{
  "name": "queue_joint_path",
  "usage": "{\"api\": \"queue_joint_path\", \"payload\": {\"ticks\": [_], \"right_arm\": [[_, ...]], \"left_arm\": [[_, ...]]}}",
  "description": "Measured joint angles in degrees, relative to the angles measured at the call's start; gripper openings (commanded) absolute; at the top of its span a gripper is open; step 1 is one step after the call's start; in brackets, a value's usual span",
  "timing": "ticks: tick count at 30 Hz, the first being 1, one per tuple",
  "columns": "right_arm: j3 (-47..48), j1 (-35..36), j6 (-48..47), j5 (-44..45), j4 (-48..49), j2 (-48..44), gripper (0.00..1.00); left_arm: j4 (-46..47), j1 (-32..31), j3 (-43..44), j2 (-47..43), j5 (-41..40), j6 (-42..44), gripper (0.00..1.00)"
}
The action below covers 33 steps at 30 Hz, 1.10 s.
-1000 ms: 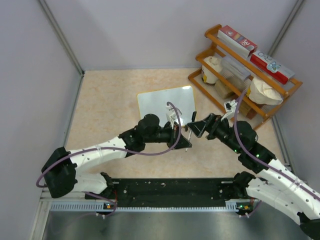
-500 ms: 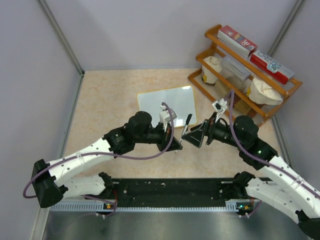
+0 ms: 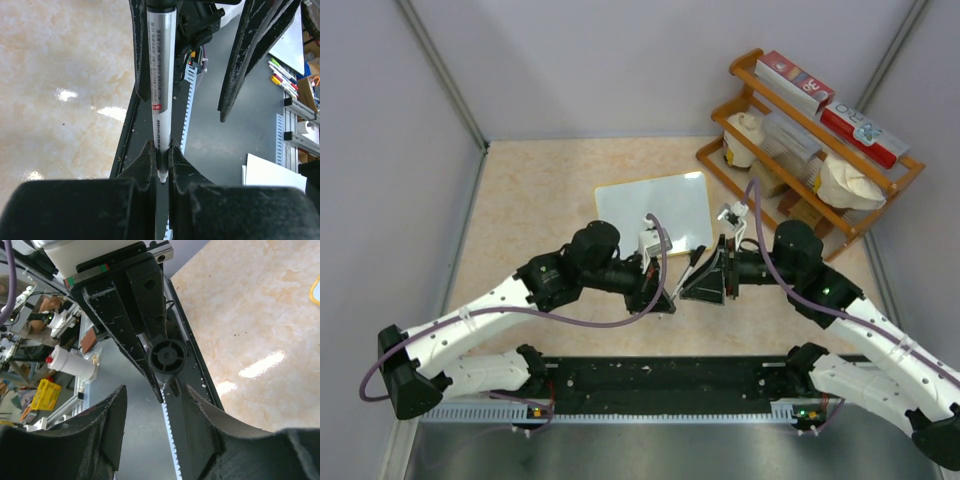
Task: Write a sentence on the whiteboard
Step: Pass from the left arm to the right
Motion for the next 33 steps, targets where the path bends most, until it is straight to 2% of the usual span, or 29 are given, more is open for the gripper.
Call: {"api": "queue_joint_path", "payload": {"ticks": [3, 9, 17, 22, 24, 29, 30, 32, 33], "right_arm": [[0.0, 0.0, 0.61, -1.27, 0.96, 0.22, 0.43], [-0.02, 0.0, 2.62, -1.95, 3.32, 0.68, 0.29], [-0.57, -0.04, 5.86, -3.82, 7.87, 2.99, 0.25], [-0.87, -0.09, 6.6, -4.83, 8.79, 4.22, 0.1], [-0.9, -0.13, 6.19, -4.87, 8.79, 4.37, 0.0], [-0.96, -0.24, 5.27, -5.11, 9.11, 4.42, 0.0], [-1.09, -0.24, 5.16, -5.11, 9.33, 4.42, 0.0], [-1.55, -0.24, 5.09, -5.11, 10.16, 4.39, 0.0], [-1.64, -0.24, 5.05, -5.07, 10.36, 4.35, 0.0]], "left_arm": [[-0.81, -0.02, 0.07, -0.04, 0.92, 0.63, 0.0], [-1.86, -0.02, 0.07, -0.09, 2.03, 0.81, 0.0], [-1.9, -0.04, 0.07, -1.07, 2.4, 0.81, 0.0], [-2.27, -0.11, 0.07, -1.07, 2.8, 0.72, 0.0], [-2.38, -0.11, 0.07, -1.09, 3.02, 0.42, 0.0], [-2.47, -0.11, 0.07, -1.33, 2.86, 0.11, 0.0], [-2.58, -0.11, 0.07, -1.51, 2.56, 0.13, 0.04], [-2.95, -0.11, 0.07, -1.88, 1.73, 0.17, 0.25], [-3.15, -0.17, 0.07, -2.12, 0.96, 0.31, 0.53]]}}
